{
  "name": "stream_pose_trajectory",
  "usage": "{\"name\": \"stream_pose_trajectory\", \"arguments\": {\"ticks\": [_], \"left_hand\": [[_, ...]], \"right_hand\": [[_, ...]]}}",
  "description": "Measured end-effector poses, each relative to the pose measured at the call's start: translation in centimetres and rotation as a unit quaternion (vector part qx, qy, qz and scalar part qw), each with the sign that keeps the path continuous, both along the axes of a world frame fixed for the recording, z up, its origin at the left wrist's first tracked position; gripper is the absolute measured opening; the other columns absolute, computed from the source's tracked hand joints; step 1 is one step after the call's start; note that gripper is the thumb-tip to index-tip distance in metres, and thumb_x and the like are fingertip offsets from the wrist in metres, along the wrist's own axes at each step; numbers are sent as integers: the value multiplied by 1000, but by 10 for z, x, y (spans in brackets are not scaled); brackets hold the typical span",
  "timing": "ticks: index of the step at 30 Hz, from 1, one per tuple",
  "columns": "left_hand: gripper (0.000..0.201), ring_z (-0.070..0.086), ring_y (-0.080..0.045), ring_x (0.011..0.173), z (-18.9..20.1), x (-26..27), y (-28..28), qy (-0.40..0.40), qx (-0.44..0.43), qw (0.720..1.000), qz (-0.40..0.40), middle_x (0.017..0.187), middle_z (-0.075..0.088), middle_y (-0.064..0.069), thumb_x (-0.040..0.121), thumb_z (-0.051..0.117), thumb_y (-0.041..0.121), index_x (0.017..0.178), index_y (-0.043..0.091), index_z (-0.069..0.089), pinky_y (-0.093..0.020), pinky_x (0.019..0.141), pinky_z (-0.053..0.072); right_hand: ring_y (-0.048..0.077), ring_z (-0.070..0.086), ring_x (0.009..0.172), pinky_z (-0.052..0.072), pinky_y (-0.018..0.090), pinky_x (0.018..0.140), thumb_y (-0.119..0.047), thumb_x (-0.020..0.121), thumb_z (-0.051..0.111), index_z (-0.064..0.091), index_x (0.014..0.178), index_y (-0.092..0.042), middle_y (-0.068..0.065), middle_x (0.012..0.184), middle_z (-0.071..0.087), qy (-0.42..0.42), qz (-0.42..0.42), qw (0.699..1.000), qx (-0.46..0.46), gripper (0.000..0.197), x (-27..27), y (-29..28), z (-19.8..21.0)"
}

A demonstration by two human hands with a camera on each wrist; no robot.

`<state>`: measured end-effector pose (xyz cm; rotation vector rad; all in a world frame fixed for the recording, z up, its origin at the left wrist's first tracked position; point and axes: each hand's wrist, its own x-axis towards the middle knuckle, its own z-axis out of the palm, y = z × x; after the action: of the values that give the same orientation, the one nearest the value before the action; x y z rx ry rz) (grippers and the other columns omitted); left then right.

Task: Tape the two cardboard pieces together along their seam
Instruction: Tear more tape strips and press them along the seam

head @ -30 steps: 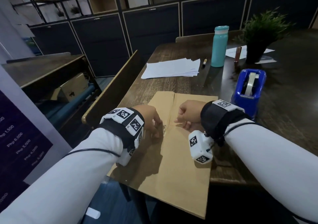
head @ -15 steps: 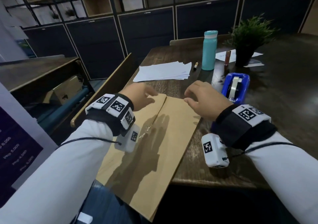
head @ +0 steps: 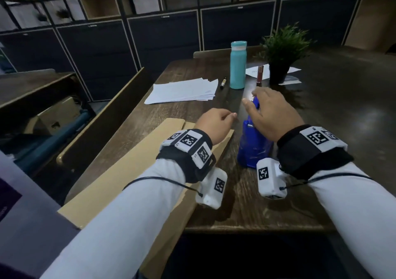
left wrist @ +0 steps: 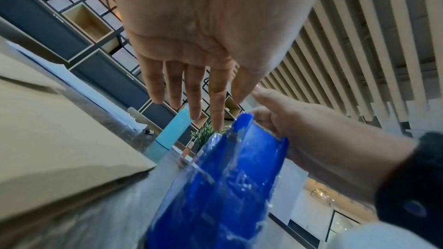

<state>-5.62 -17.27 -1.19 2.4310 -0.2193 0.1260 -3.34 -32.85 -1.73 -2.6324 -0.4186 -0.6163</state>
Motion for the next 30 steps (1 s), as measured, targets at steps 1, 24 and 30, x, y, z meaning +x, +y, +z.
{"name": "stream_pose_trajectory", "arguments": {"ticks": [1,24,30], "left_hand": [[36,60,-20,107,-2,-1,-5,8,-7,1000,-1,113,69,-5,101,39,31,112,13,69,-30,89,44],[63,49,-22,120,-2,23,-32,221,-184,955,78,134,56,-3,84,54,60,126,14,61,-38,94,37],[41,47,-6,69,3,24,-37,215,-197,954,71,83,59,3,87,63,44,109,10,71,-24,60,36]], "right_hand": [[25,40,130,35,39,107,-54,96,30,45,136,-6,12,137,48,16,-8,1000,-2,64,5,-5,-2],[30,54,104,40,41,90,-84,69,3,59,107,-6,15,108,61,188,-12,981,51,103,40,-18,13],[34,51,120,39,42,94,-68,90,14,57,122,-1,22,123,60,194,-19,980,42,86,37,-18,13]]}}
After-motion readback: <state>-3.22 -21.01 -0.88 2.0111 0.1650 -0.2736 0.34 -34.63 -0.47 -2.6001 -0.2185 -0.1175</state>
